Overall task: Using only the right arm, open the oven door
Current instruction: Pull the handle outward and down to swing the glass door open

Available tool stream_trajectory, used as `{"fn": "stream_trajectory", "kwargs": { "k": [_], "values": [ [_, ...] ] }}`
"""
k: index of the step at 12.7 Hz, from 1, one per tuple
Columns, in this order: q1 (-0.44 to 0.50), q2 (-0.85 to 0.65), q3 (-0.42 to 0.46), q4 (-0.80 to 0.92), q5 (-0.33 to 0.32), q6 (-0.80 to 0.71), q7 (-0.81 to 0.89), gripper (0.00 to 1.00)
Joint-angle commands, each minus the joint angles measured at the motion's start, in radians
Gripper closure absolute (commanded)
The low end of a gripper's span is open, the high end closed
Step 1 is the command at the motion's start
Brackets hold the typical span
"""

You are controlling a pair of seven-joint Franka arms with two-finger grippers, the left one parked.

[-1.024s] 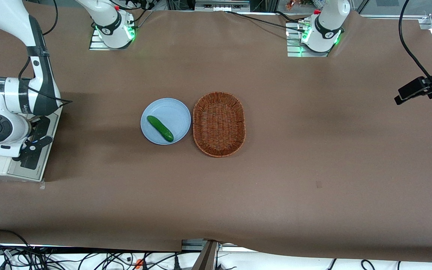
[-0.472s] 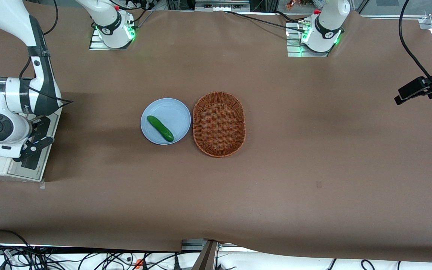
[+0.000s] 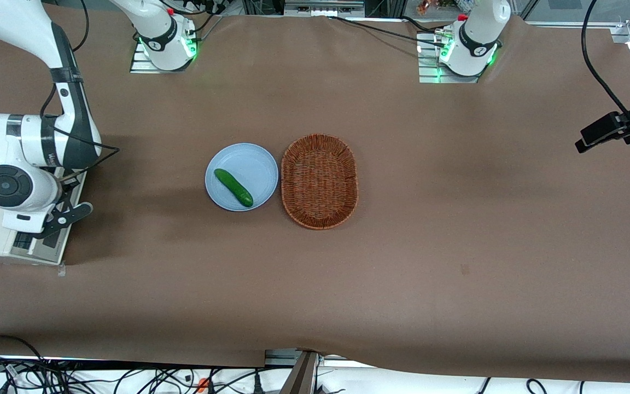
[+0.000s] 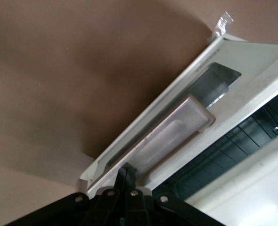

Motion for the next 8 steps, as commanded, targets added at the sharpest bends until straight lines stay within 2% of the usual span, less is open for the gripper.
{"fn": "stream_trajectory", "kwargs": {
  "k": [1,5,8],
  "values": [
    [-0.011,0.058,-0.005,-0.004,0.024,0.097,0.020,1.00],
    [-0.011,0.107,-0.005,-0.004,0.095,0.143,0.048,1.00],
    [-0.013,0.141,-0.005,-0.004,0.113,0.180,0.049,1.00]
  ]
}}
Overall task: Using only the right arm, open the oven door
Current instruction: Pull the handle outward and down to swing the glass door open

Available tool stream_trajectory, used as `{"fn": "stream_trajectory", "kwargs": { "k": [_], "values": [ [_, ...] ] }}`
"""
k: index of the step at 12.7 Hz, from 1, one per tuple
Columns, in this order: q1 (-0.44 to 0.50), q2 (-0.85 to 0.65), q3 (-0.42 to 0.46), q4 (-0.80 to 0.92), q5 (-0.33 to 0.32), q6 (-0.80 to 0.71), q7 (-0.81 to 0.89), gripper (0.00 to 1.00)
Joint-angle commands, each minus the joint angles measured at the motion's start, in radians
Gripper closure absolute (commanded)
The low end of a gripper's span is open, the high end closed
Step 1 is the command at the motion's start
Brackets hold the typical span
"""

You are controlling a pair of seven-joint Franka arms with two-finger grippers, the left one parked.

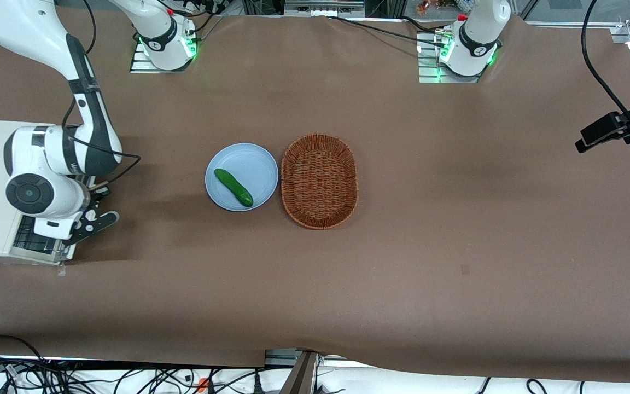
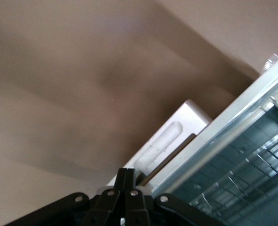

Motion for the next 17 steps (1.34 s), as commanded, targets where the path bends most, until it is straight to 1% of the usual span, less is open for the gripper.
{"fn": "stream_trajectory", "kwargs": {
  "k": [1,4,7,8,10,12,14,15,17],
  "values": [
    [-0.034,0.091,-0.031,0.002,-0.027,0.111,-0.007,1.00],
    [-0.035,0.128,-0.031,0.002,0.031,0.141,0.002,1.00],
    [-0.037,0.157,-0.033,0.004,0.115,0.141,0.022,1.00],
    [-0.037,0.161,-0.031,0.004,0.129,0.141,0.042,1.00],
    [-0.032,0.162,-0.031,0.002,0.161,0.127,0.131,1.00],
    [-0.021,0.162,-0.024,0.002,0.216,0.109,0.220,1.00],
    [0.003,0.157,-0.019,0.004,0.264,0.058,0.327,1.00],
    [0.015,0.152,-0.017,0.004,0.280,0.043,0.359,1.00],
    [0.028,0.149,-0.017,0.016,0.283,0.021,0.370,1.00]
  ]
}}
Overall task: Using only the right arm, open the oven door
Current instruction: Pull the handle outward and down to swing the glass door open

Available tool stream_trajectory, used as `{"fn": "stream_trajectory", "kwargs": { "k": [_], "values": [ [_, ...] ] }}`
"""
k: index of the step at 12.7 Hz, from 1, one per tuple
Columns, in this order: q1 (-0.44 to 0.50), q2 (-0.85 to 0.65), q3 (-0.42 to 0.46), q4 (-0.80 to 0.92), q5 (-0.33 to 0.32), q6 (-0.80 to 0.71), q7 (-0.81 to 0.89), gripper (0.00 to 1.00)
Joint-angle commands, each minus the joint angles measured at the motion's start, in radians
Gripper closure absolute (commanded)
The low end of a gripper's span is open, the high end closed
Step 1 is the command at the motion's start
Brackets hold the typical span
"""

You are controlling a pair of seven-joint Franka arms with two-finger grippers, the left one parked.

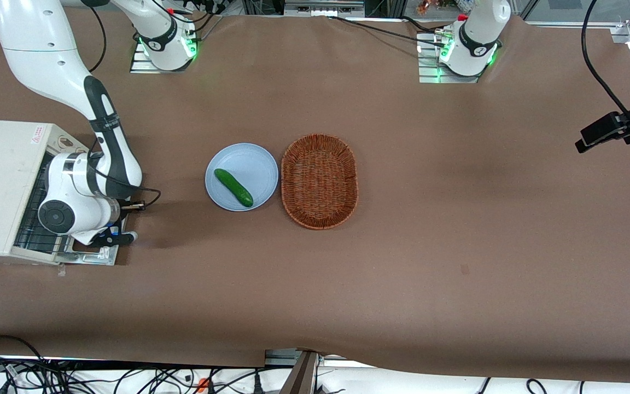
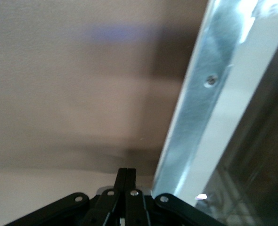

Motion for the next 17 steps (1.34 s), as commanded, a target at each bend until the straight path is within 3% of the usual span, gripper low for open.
{"fn": "stream_trajectory", "kwargs": {
  "k": [1,2,4,6,10,14,17],
  "values": [
    [0.024,-0.020,-0.010,0.017,0.021,-0.053,0.027,1.00],
    [0.024,-0.021,-0.008,0.042,0.022,-0.067,0.015,0.99],
    [0.024,-0.040,-0.007,0.091,0.022,-0.120,0.010,0.34],
    [0.022,-0.078,0.010,0.123,0.028,-0.175,-0.020,0.00],
    [0.011,-0.142,0.004,0.215,0.030,-0.274,-0.187,0.00],
    [0.010,-0.149,-0.002,0.346,0.045,-0.473,-0.184,0.00],
    [0.008,-0.254,-0.024,0.330,0.048,-0.484,-0.180,0.00]
  ]
}}
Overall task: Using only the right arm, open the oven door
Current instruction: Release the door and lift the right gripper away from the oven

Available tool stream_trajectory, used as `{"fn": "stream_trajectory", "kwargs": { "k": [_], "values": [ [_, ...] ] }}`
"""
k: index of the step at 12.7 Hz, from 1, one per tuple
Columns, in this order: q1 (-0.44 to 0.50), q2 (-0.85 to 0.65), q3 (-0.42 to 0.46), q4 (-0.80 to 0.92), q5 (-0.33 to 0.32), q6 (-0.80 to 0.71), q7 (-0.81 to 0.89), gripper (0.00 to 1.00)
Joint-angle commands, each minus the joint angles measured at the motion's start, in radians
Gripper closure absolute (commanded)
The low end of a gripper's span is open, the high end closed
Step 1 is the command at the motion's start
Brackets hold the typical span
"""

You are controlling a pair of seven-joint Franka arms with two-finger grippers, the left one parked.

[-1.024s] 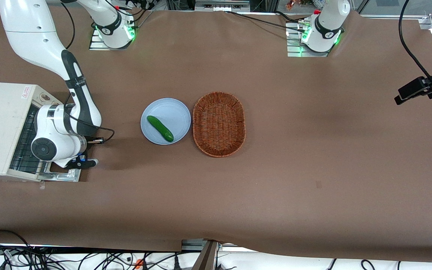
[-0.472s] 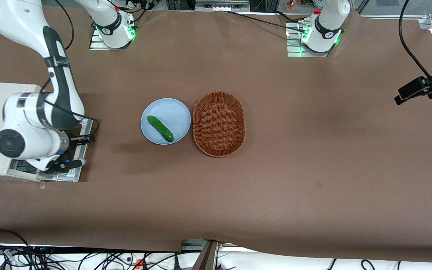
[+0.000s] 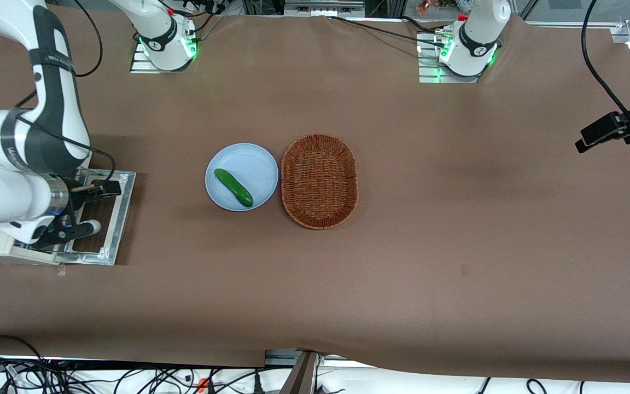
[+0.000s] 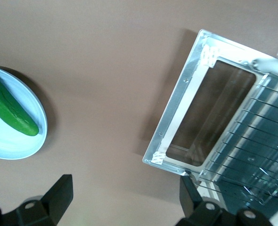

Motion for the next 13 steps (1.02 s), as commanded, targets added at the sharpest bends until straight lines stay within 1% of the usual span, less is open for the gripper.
{"fn": "stream_trajectory", "kwargs": {
  "k": [1,4,9,11,13],
  "values": [
    [-0.006,-0.109,-0.027,-0.030,0.022,-0.027,-0.006,0.00],
    [-0.006,-0.189,-0.059,-0.051,0.021,-0.025,-0.006,0.00],
    [-0.028,-0.339,-0.055,-0.158,0.004,0.039,0.054,0.00],
    [-0.028,-0.365,-0.058,-0.158,0.004,0.026,0.074,0.00],
    [-0.028,-0.367,-0.059,-0.127,0.007,0.010,0.058,0.00]
  ]
}}
